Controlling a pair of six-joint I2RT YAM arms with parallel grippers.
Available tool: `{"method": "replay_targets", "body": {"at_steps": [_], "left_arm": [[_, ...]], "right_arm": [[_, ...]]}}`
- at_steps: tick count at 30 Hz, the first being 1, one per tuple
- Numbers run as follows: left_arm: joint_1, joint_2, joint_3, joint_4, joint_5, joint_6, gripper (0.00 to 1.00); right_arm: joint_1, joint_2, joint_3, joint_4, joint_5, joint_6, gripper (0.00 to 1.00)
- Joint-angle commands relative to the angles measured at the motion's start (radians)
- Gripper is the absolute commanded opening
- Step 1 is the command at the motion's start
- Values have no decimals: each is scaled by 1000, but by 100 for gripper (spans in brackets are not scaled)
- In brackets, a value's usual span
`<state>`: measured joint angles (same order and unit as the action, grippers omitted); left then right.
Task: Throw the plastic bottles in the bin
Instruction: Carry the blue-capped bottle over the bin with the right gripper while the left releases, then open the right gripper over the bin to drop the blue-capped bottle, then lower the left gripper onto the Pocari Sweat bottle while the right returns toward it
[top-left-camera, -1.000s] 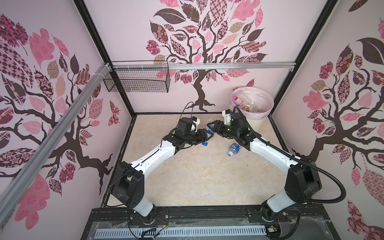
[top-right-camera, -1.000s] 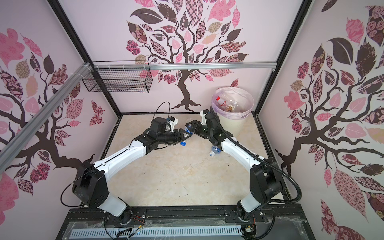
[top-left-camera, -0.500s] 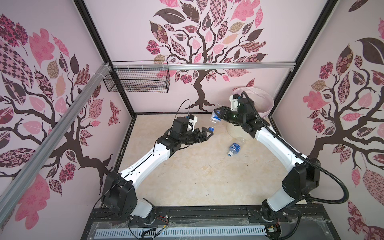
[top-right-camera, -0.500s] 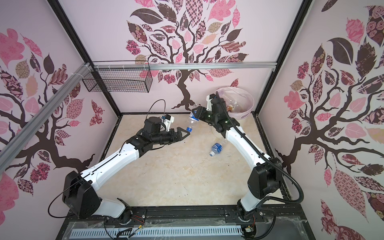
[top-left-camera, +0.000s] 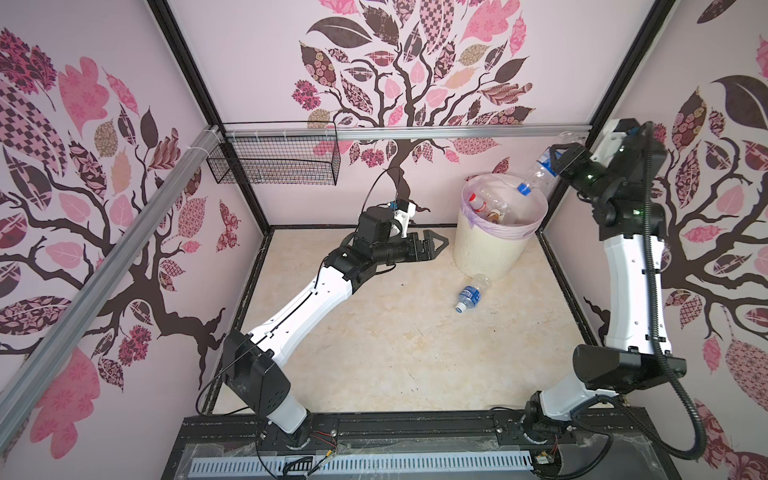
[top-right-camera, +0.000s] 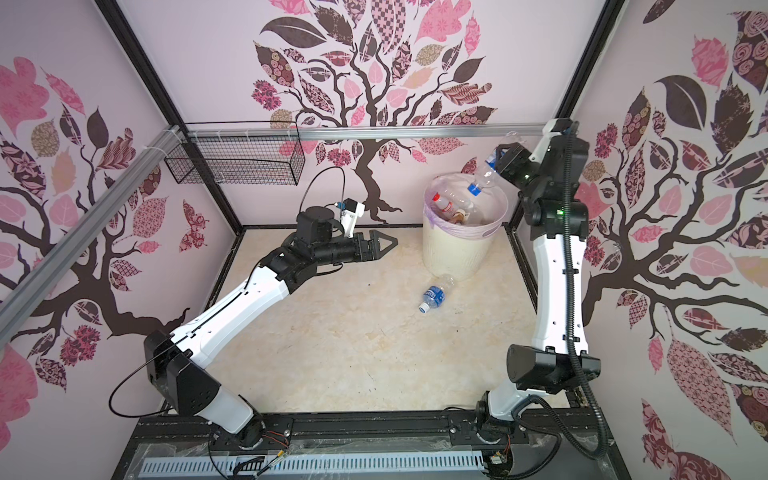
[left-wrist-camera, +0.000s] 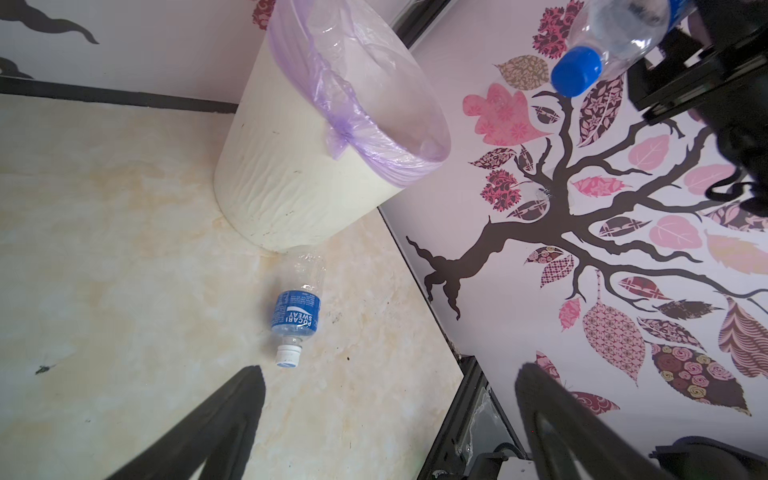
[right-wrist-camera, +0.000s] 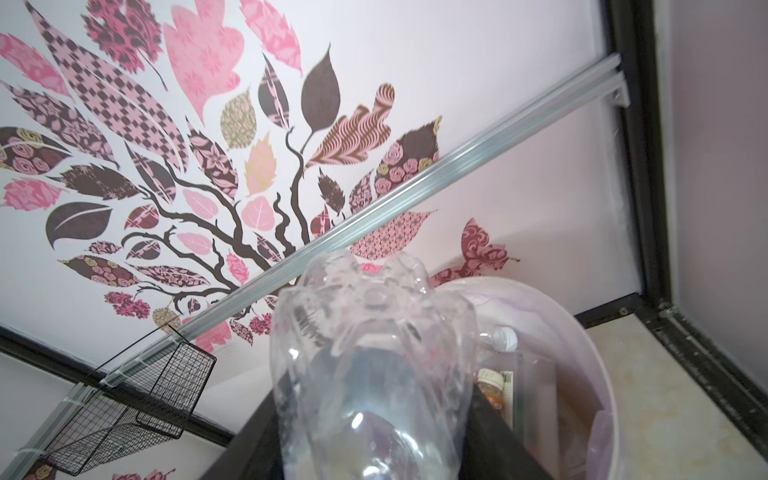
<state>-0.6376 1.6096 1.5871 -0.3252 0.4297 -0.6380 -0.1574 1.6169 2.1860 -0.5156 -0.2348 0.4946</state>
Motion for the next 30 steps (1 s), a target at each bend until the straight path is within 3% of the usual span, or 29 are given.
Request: {"method": "replay_targets", "body": {"at_steps": [1, 5, 7, 9, 12, 19, 30], "left_arm": [[-8, 36, 36, -26, -7, 33, 98], [-7, 46, 20, -30, -11, 38, 98], [-8, 46, 12, -36, -11, 41, 98], [-6, 44, 3, -46, -12, 49, 98], [-2, 38, -16, -54, -11, 55, 98], [-4, 29, -61, -49, -4, 54, 98], [-73, 99, -110, -17, -73, 77, 98]], "right_arm": [[1, 65, 94, -63, 25, -37, 51], [0, 165, 38, -37, 3, -11, 58], [-1, 208, -6, -26, -30, 5, 67], [-1, 236, -43, -38, -46, 10, 84], [0, 174, -113, 20, -7, 19, 99], [2, 115, -22, -21, -2, 17, 100], [61, -28, -97, -69, -9, -31, 100]]}}
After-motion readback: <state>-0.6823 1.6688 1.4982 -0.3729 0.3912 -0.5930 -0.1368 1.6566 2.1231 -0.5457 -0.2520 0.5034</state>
